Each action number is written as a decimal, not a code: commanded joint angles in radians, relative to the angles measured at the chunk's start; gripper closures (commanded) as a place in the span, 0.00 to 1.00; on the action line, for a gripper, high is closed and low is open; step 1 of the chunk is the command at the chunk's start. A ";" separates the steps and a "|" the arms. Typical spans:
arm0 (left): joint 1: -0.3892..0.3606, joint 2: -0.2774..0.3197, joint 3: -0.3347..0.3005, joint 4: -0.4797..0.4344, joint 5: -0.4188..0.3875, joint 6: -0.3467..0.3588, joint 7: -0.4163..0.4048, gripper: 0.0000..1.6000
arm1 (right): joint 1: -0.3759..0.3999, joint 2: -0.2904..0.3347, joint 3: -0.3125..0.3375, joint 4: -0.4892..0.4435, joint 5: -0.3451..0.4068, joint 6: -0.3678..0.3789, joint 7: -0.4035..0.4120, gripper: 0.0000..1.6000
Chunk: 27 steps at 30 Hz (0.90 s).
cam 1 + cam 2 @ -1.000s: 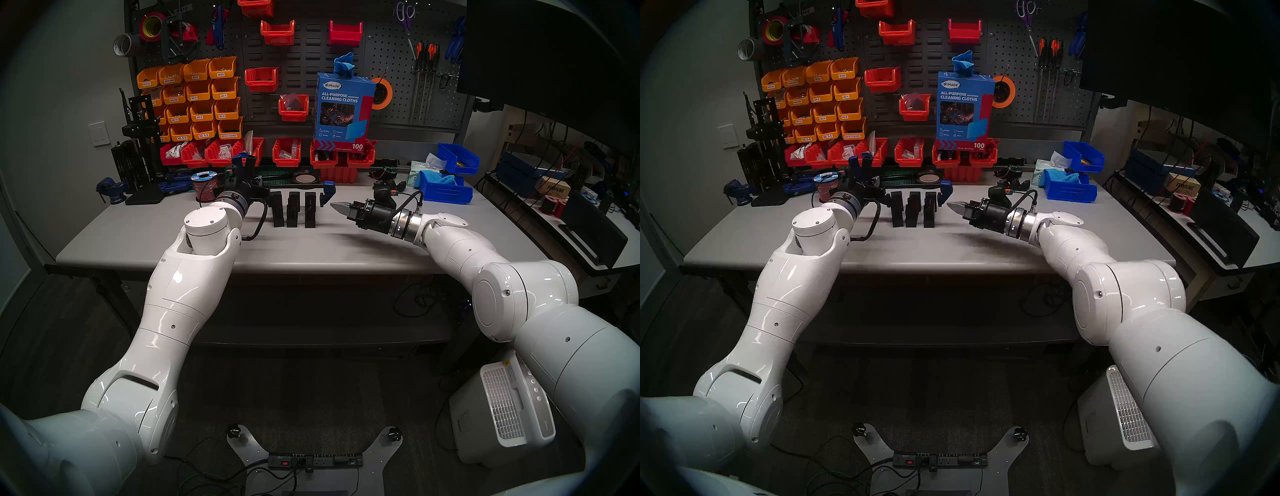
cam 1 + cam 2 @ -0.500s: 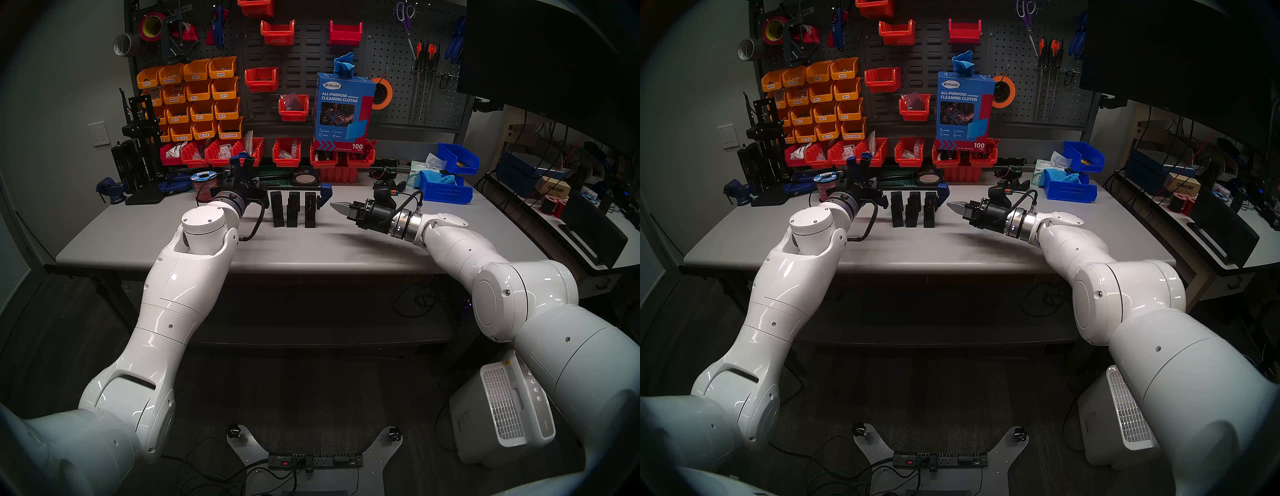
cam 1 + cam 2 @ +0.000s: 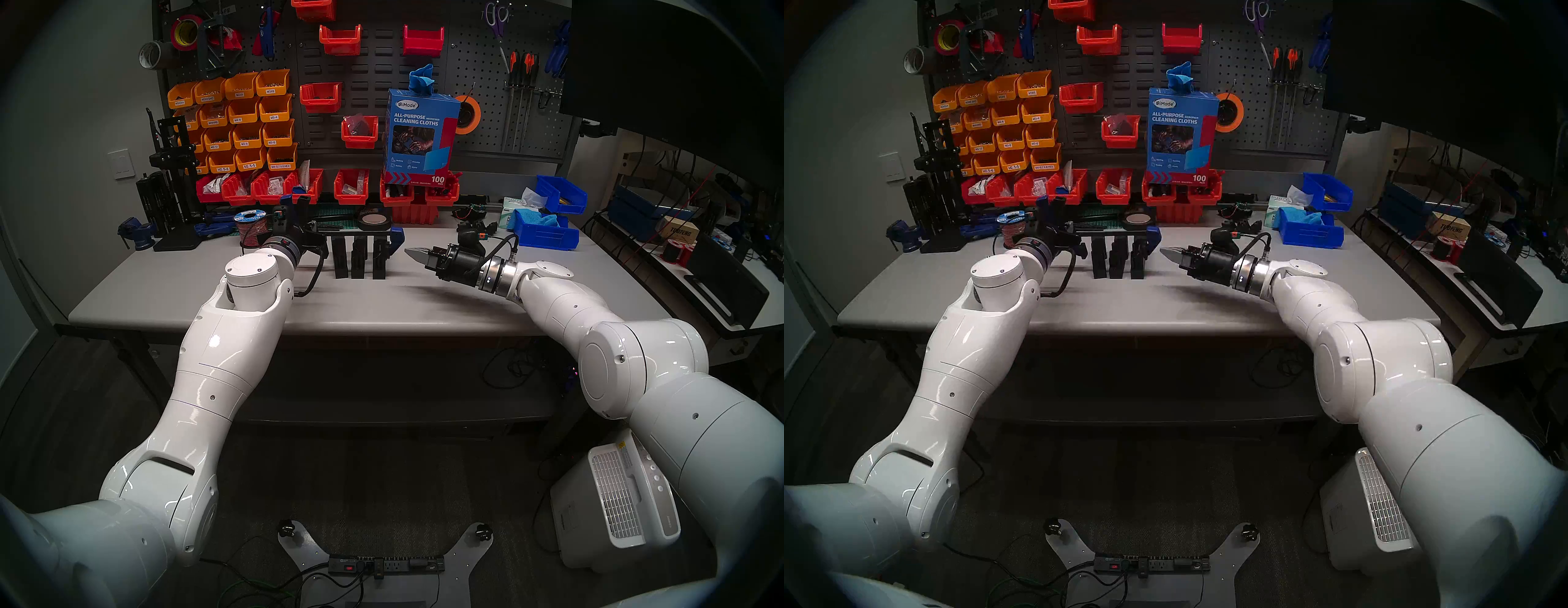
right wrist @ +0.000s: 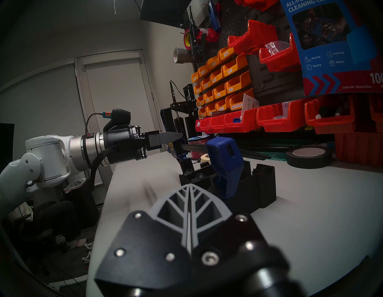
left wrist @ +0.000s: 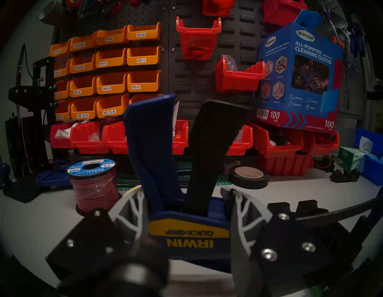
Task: Clamp the two 3D printed pieces together with the clamp
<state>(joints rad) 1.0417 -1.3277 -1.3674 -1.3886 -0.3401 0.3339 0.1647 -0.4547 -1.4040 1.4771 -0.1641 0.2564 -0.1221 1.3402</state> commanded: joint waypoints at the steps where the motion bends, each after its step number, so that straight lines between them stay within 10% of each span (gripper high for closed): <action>1: -0.077 -0.007 -0.012 -0.026 0.000 -0.023 -0.004 1.00 | 0.045 -0.002 0.006 -0.022 0.006 0.002 0.001 1.00; 27: -0.140 -0.034 -0.006 0.079 0.025 -0.033 -0.023 1.00 | 0.045 -0.002 0.007 -0.022 0.006 0.001 0.001 1.00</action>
<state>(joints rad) 0.9909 -1.3538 -1.3669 -1.2971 -0.3210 0.3322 0.1434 -0.4546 -1.4041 1.4776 -0.1636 0.2557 -0.1221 1.3404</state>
